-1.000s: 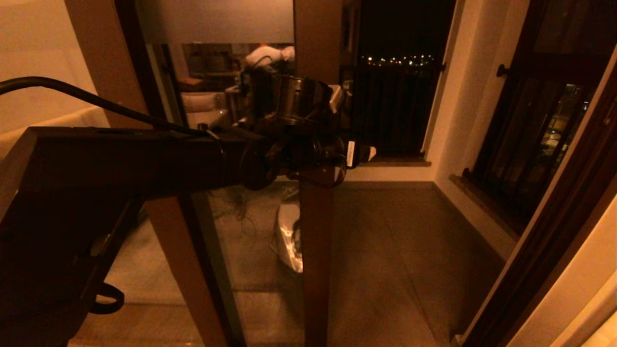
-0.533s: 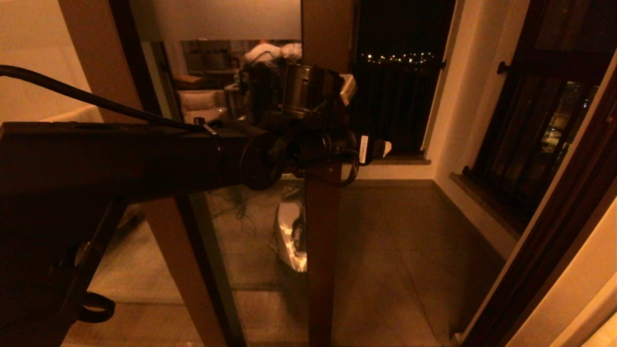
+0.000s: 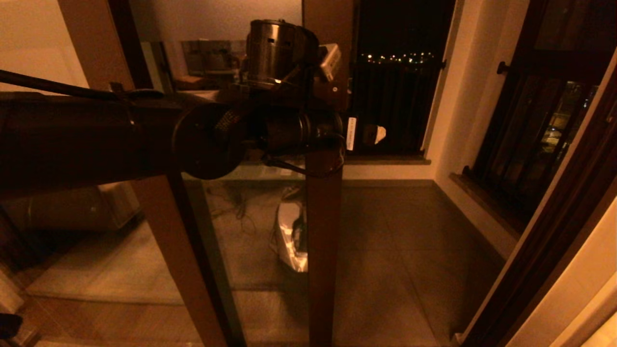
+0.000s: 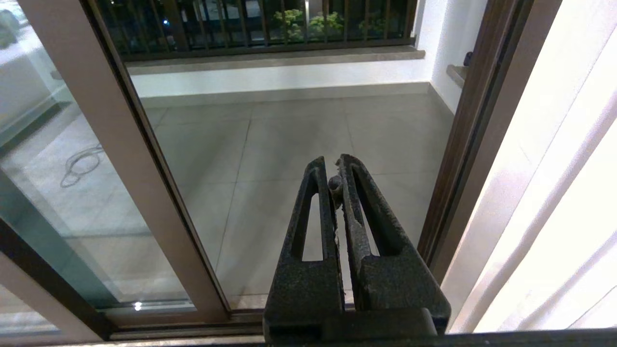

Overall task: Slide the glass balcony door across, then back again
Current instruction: Close the slid door

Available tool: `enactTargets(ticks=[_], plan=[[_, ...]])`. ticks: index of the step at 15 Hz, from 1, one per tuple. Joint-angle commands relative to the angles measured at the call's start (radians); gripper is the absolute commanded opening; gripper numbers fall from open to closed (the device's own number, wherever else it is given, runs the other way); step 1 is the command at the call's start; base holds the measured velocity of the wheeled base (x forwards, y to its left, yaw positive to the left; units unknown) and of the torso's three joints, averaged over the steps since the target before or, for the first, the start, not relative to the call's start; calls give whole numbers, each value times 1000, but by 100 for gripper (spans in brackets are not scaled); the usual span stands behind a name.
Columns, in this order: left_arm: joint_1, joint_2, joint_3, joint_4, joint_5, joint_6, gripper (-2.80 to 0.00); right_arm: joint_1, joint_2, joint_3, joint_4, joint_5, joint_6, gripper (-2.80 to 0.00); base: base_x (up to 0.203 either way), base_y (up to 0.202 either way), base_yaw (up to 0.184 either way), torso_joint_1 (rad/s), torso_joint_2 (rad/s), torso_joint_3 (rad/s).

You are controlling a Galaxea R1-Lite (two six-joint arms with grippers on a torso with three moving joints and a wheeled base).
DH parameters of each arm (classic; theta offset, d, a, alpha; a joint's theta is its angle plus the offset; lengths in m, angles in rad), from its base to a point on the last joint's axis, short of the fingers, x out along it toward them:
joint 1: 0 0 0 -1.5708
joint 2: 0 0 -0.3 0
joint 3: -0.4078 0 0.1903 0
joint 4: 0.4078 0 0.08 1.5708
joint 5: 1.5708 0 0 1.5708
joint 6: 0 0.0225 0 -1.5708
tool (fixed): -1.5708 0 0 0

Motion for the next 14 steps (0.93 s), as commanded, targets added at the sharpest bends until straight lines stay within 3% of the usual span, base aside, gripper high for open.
enactTargets(ticks=[1, 4, 5, 7, 10, 14], plan=[[3, -103, 48, 0, 2, -1, 0, 0, 0, 0, 0, 0, 0, -280, 0, 0, 0, 0, 0, 0], [31, -301, 252, -2, 2, -2, 0, 0, 0, 1, 0, 0, 0, -280, 0, 0, 0, 0, 0, 0], [47, -377, 334, -4, 4, -2, -280, 0, 0, 0, 0, 0, 0, -280, 0, 0, 0, 0, 0, 0], [87, -514, 499, -2, 49, 0, -280, 0, 0, 1, 0, 0, 0, -280, 0, 0, 0, 0, 0, 0], [155, -728, 649, 38, 120, 10, -280, 0, 0, 1, 0, 0, 0, -280, 0, 0, 0, 0, 0, 0], [345, -1050, 794, 197, 169, 28, -280, 0, 0, 0, 0, 0, 0, -280, 0, 0, 0, 0, 0, 0]])
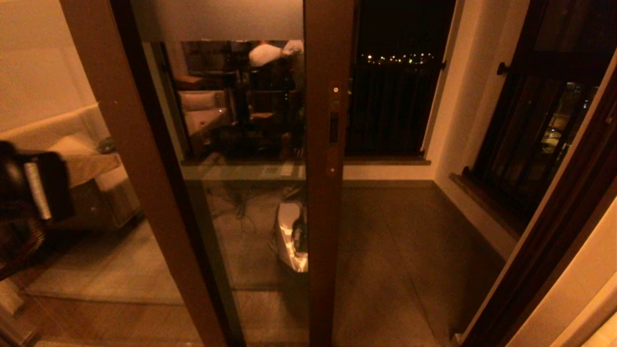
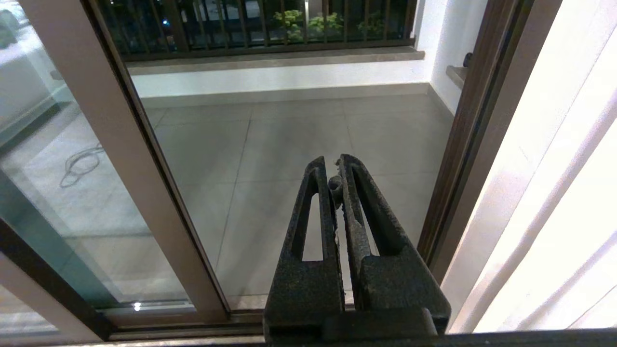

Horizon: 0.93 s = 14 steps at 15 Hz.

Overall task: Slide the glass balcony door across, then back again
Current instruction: Close the slid door

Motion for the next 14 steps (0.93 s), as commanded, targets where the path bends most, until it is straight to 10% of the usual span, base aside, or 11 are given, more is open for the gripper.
enactTargets(ticks=[1, 8, 14], plan=[[67, -204, 62, 52, 20, 1, -280, 0, 0, 0, 0, 0, 0, -280, 0, 0, 0, 0, 0, 0], [344, -680, 441, 42, 80, 61, -280, 0, 0, 0, 0, 0, 0, -280, 0, 0, 0, 0, 0, 0], [418, -1047, 938, -116, -65, 164, -280, 0, 0, 0, 0, 0, 0, -280, 0, 0, 0, 0, 0, 0]])
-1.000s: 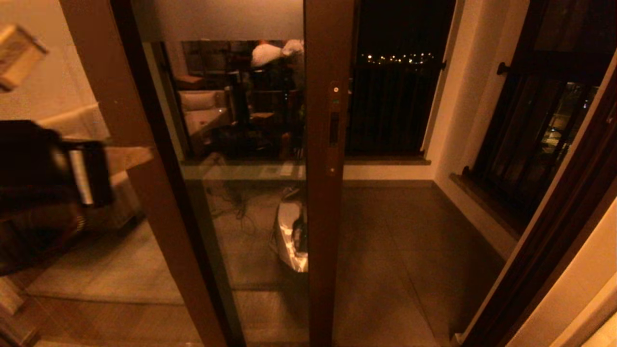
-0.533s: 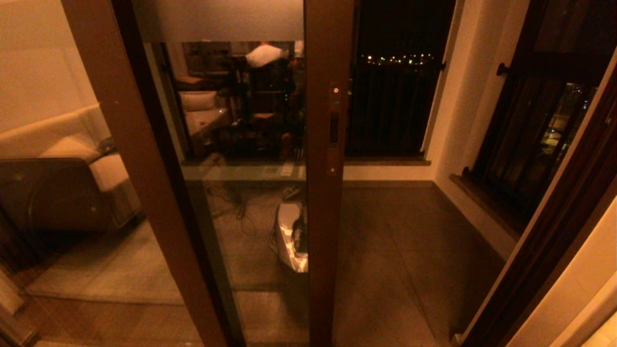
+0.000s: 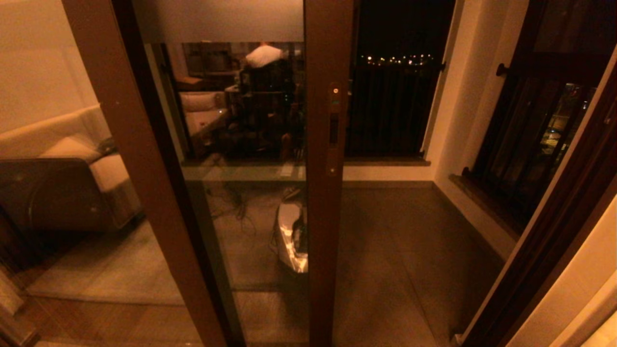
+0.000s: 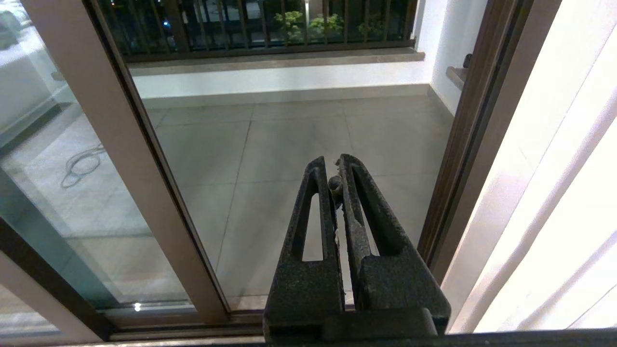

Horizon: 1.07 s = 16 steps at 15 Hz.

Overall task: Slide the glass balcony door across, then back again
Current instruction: Close the slid door

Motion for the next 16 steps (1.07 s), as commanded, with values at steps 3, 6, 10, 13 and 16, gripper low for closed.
enactTargets(ticks=[3, 6, 10, 13, 16], plan=[[6, -85, 168, -131, -152, 6, -280, 0, 0, 1, 0, 0, 0, -280, 0, 0, 0, 0, 0, 0], [6, -86, 163, -132, -155, 9, -280, 0, 0, 0, 0, 0, 0, -280, 0, 0, 0, 0, 0, 0], [5, -86, 167, -137, -149, -17, -280, 0, 0, 0, 0, 0, 0, -280, 0, 0, 0, 0, 0, 0], [5, -86, 165, -137, -149, -17, -280, 0, 0, 0, 0, 0, 0, -280, 0, 0, 0, 0, 0, 0], [5, -86, 167, -137, -147, -17, -280, 0, 0, 1, 0, 0, 0, -280, 0, 0, 0, 0, 0, 0]])
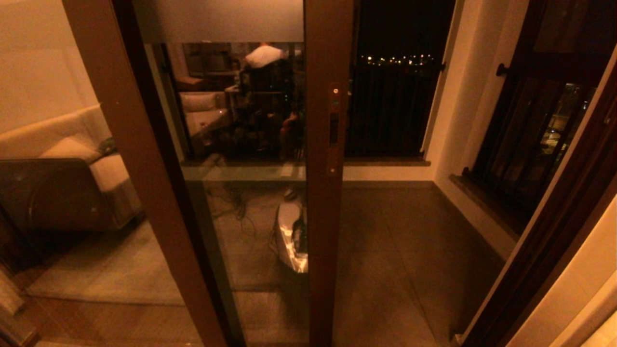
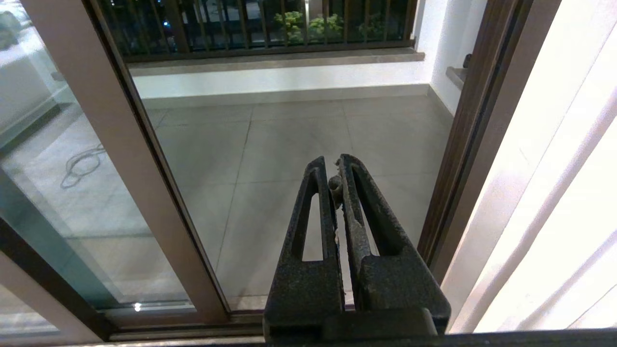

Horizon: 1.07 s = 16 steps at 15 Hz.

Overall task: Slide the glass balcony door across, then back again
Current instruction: Close the slid door

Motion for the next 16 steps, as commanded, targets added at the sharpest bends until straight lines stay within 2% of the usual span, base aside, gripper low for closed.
enactTargets(ticks=[1, 4, 7, 10, 13, 16], plan=[[0, 2, 31, -1, 0, 1, -280, 0, 0, 0, 0, 0, 0, -280, 0, 0, 0, 0, 0, 0], [0, 2, 31, -1, 0, 1, -280, 0, 0, 1, 0, 6, -15, -280, 0, 0, 0, 0, 0, 0], [0, 2, 31, -1, 0, 1, -280, 0, 0, 1, 10, 33, -118, -280, 0, 0, 0, 0, 0, 0], [0, 2, 31, -1, -1, 1, -280, 0, 10, -39, -4, 33, -163, -280, 0, 0, 0, 0, 0, 0], [0, 2, 31, -1, -1, 1, -280, 5, 227, -318, 4, 68, -139, -280, 0, 0, 0, 0, 0, 0], [0, 2, 31, -1, 0, 1, -280, 20, 678, -758, 24, 212, -120, -280, 0, 0, 0, 0, 0, 0]])
